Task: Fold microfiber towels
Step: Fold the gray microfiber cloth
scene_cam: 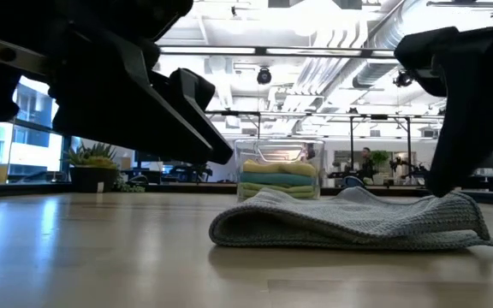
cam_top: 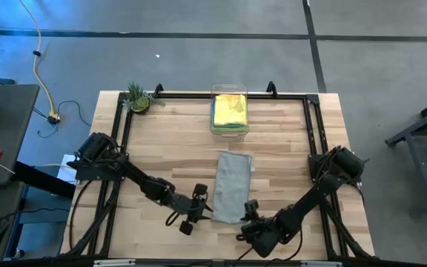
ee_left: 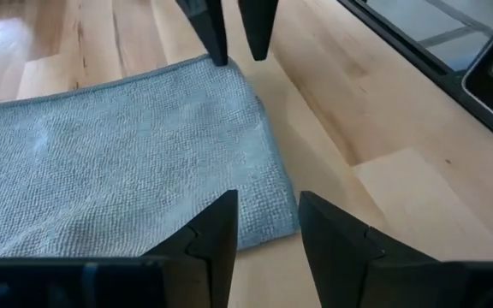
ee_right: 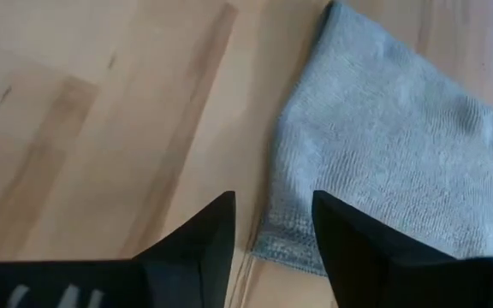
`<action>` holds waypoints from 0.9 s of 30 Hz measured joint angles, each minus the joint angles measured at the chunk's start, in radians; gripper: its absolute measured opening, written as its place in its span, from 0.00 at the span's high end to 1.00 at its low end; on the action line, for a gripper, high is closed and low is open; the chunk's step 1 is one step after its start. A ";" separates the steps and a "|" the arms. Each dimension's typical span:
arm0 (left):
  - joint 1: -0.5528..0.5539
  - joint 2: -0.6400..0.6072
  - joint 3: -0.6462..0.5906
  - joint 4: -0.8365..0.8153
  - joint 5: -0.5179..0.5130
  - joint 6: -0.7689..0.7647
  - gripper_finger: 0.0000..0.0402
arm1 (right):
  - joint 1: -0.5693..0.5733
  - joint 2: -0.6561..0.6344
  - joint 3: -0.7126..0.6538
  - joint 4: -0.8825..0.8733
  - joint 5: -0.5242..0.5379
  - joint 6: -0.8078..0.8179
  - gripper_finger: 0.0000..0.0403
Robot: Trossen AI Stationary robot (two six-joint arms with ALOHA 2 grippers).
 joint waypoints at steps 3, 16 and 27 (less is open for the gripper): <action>0.005 0.000 0.000 0.000 0.000 0.000 0.71 | -0.008 0.000 0.001 -0.016 0.000 0.019 0.67; 0.010 0.000 0.000 -0.008 0.000 0.018 0.71 | -0.035 -0.001 0.001 -0.102 -0.058 0.010 0.98; 0.010 0.000 0.000 -0.030 0.001 0.018 0.71 | -0.027 -0.059 0.000 -0.166 -0.099 0.018 0.99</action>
